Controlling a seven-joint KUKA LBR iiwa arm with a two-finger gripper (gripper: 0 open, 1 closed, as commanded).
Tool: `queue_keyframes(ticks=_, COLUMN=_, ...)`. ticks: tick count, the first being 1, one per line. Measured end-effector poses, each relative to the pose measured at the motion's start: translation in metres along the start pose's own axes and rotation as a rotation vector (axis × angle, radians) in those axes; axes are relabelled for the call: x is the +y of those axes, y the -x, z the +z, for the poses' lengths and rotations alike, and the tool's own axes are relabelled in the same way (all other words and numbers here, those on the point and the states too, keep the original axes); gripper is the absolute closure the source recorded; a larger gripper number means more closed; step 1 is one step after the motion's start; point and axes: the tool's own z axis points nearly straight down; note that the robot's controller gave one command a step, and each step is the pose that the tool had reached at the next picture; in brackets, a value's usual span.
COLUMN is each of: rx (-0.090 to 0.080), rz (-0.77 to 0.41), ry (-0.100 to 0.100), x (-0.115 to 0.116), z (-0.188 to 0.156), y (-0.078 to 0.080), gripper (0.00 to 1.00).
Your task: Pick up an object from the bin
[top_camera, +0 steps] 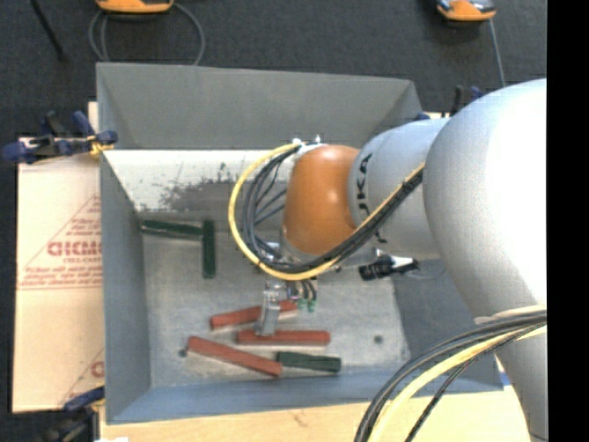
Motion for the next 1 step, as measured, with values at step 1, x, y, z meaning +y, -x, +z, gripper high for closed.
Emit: queue_keyframes(ticks=1, rx=0.002, rz=0.000, ry=0.000, x=-0.0001, z=-0.0001, y=0.0000, gripper=1.00)
